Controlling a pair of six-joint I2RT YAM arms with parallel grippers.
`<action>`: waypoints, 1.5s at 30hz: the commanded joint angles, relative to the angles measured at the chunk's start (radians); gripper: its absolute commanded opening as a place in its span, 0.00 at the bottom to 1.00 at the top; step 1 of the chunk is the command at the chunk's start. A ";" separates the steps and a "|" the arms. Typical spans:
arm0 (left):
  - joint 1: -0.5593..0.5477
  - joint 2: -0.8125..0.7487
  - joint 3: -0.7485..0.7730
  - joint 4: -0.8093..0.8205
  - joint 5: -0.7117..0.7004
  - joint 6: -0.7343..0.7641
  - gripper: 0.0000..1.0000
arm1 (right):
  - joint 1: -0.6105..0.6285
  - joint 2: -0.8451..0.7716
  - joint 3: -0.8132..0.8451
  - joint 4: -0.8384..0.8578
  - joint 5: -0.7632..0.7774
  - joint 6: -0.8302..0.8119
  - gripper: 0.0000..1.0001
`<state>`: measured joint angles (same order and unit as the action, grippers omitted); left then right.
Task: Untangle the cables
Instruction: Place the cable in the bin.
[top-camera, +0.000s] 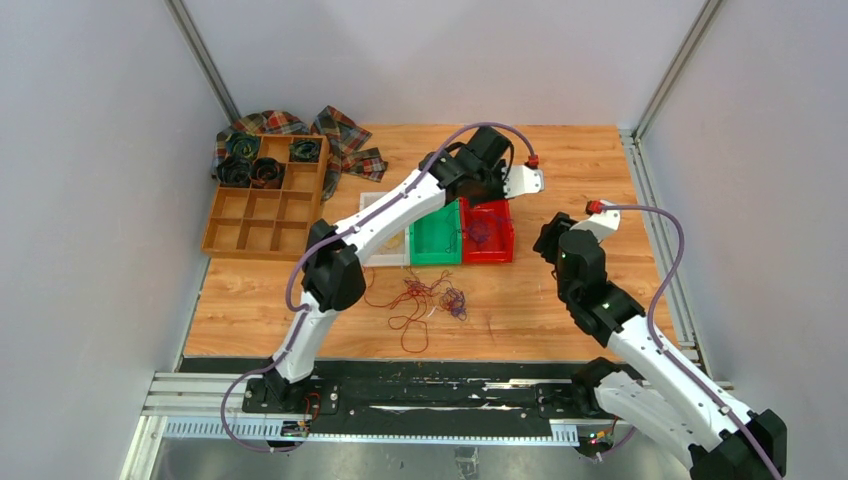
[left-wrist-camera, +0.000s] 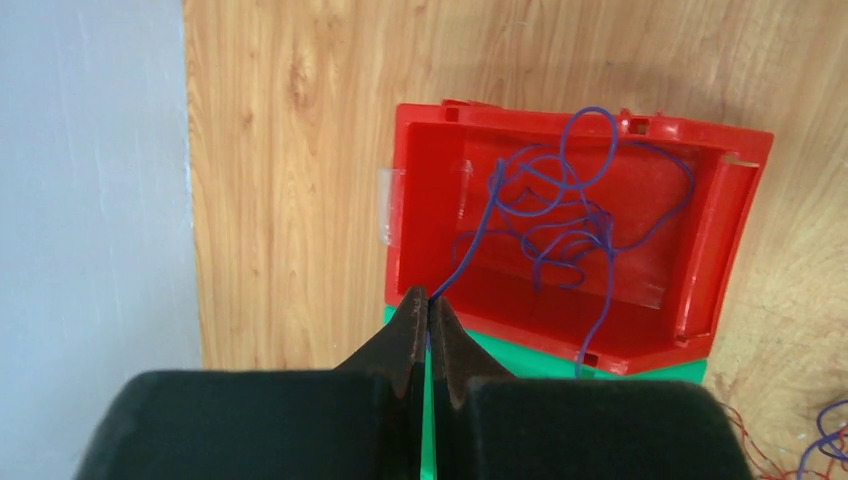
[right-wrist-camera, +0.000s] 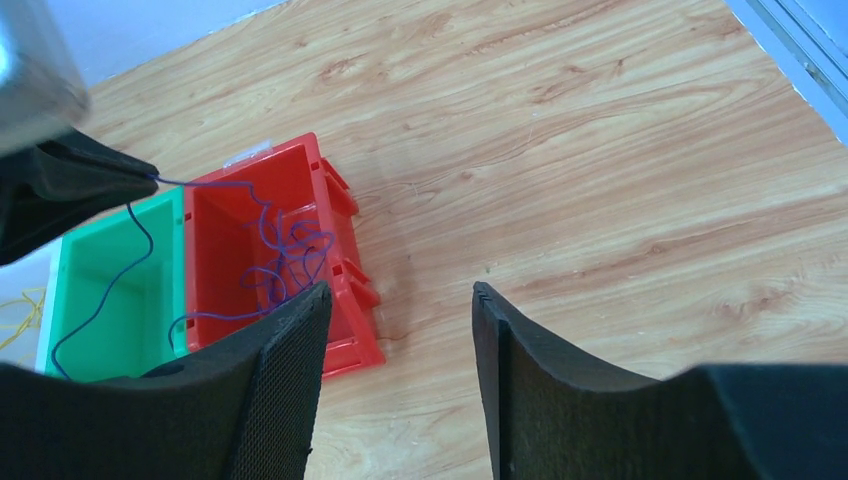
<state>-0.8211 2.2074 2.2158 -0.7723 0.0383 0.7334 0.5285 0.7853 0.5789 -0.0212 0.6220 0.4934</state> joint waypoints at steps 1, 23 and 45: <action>-0.027 0.035 0.058 -0.101 -0.092 0.006 0.00 | -0.029 -0.004 0.006 -0.019 -0.012 0.039 0.54; -0.035 0.117 0.102 -0.127 -0.054 -0.189 0.73 | -0.050 -0.118 -0.071 0.015 -0.025 0.067 0.43; 0.231 -0.360 -0.051 -0.264 0.156 -0.294 0.98 | -0.033 0.414 0.194 0.166 -0.710 -0.122 0.59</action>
<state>-0.6380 1.9614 2.2490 -0.9958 0.0978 0.5034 0.4946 1.0851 0.6880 0.0952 0.0933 0.4351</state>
